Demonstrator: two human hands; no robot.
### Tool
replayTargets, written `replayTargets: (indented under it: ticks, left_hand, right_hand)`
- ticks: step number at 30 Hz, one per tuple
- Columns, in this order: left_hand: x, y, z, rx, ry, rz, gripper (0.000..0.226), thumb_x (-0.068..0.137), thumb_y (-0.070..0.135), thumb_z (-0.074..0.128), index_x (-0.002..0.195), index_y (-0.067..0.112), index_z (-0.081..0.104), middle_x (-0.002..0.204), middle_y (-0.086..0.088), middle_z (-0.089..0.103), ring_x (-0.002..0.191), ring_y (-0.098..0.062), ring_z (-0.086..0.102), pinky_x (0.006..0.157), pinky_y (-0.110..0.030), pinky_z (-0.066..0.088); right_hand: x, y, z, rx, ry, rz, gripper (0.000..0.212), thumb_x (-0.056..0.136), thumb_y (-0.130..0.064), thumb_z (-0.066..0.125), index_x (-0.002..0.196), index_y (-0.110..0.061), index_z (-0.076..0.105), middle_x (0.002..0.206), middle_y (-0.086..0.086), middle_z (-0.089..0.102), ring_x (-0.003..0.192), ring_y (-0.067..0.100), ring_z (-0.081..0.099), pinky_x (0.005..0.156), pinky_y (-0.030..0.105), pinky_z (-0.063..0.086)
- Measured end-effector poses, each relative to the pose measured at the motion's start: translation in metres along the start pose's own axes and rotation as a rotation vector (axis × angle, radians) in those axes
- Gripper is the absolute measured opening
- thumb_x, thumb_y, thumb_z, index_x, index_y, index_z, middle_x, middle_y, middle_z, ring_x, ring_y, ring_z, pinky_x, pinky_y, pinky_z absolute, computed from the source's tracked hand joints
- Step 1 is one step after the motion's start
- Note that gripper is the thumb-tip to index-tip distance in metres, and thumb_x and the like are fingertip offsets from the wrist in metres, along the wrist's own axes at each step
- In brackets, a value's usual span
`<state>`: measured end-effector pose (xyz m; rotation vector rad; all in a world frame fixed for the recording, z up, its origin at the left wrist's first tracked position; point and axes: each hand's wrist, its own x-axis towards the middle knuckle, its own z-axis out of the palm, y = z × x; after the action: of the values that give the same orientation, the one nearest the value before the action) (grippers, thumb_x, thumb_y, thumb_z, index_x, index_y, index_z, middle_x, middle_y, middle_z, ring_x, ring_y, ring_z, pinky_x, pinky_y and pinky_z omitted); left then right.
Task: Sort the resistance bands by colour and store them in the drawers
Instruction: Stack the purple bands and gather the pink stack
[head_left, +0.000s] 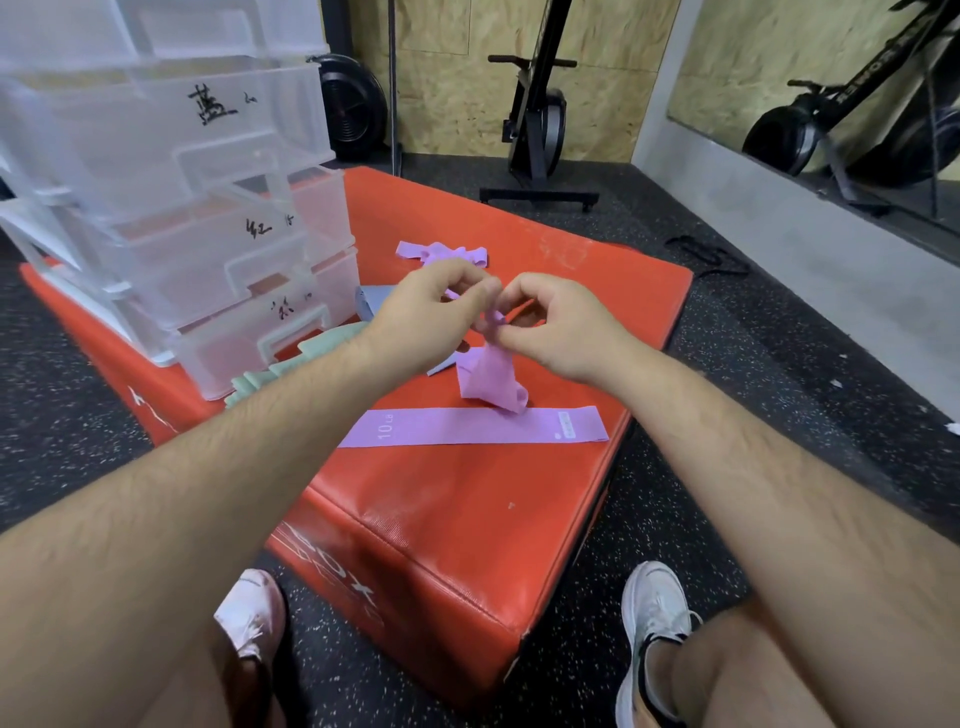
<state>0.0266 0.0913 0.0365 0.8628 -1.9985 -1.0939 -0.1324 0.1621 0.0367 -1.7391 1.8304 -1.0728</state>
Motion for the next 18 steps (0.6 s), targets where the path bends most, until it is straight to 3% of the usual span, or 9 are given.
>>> replayTargets:
  ticks: [3, 5, 8, 12, 15, 18]
  left_hand:
    - [-0.002, -0.001, -0.004, 0.023, 0.03, 0.0, 0.017, 0.096, 0.025, 0.062, 0.093, 0.009, 0.065, 0.076, -0.002, 0.068, 0.058, -0.002, 0.061, 0.055, -0.018, 0.05]
    - [-0.002, -0.004, -0.009, 0.049, 0.042, 0.011, 0.003, 0.093, 0.013, 0.064, 0.094, 0.011, 0.064, 0.08, -0.001, 0.065, 0.053, 0.001, 0.058, 0.05, -0.014, 0.046]
    - [-0.004, -0.008, -0.018, 0.11, 0.041, 0.071, 0.009, 0.092, 0.011, 0.066, 0.093, 0.019, 0.063, 0.085, 0.003, 0.064, 0.059, -0.005, 0.059, 0.055, -0.018, 0.047]
    - [-0.013, -0.006, -0.027, 0.214, 0.017, 0.212, 0.009, 0.09, 0.011, 0.064, 0.091, 0.02, 0.063, 0.084, 0.012, 0.064, 0.061, -0.013, 0.058, 0.06, -0.022, 0.044]
    - [-0.017, -0.005, -0.033, 0.22, 0.045, 0.256, 0.004, 0.09, 0.012, 0.064, 0.09, 0.016, 0.064, 0.085, 0.008, 0.067, 0.072, -0.017, 0.062, 0.068, -0.028, 0.049]
    - [-0.021, -0.007, -0.037, 0.196, 0.08, 0.23, 0.009, 0.09, 0.019, 0.068, 0.097, 0.014, 0.064, 0.088, 0.006, 0.066, 0.08, -0.015, 0.061, 0.072, -0.023, 0.049]
  right_hand:
    - [-0.001, -0.004, 0.006, -0.038, -0.09, -0.043, 0.013, 0.083, -0.007, 0.071, 0.091, -0.017, 0.072, 0.099, -0.005, 0.066, 0.07, 0.006, 0.062, 0.062, 0.015, 0.044]
    - [0.0, -0.005, 0.008, -0.07, -0.013, -0.076, 0.021, 0.082, -0.004, 0.064, 0.082, -0.024, 0.071, 0.095, -0.006, 0.065, 0.073, 0.003, 0.059, 0.067, 0.015, 0.044]
    - [0.008, -0.006, 0.008, -0.018, 0.107, -0.078, 0.026, 0.081, 0.002, 0.059, 0.088, -0.022, 0.066, 0.096, -0.005, 0.066, 0.085, 0.008, 0.06, 0.078, 0.02, 0.045]
    - [0.016, -0.008, 0.014, 0.262, -0.197, 0.015, 0.036, 0.08, -0.002, 0.067, 0.114, -0.015, 0.062, 0.12, 0.002, 0.066, 0.116, 0.014, 0.061, 0.098, 0.022, 0.046]
    - [0.017, -0.009, 0.024, 0.257, -0.285, 0.015, 0.028, 0.087, 0.007, 0.063, 0.111, -0.007, 0.063, 0.106, 0.007, 0.067, 0.1, 0.011, 0.062, 0.091, 0.026, 0.047]
    - [0.019, -0.011, 0.032, 0.147, -0.227, 0.025, 0.021, 0.085, -0.004, 0.065, 0.106, -0.003, 0.069, 0.09, 0.004, 0.065, 0.084, 0.01, 0.058, 0.08, 0.03, 0.047]
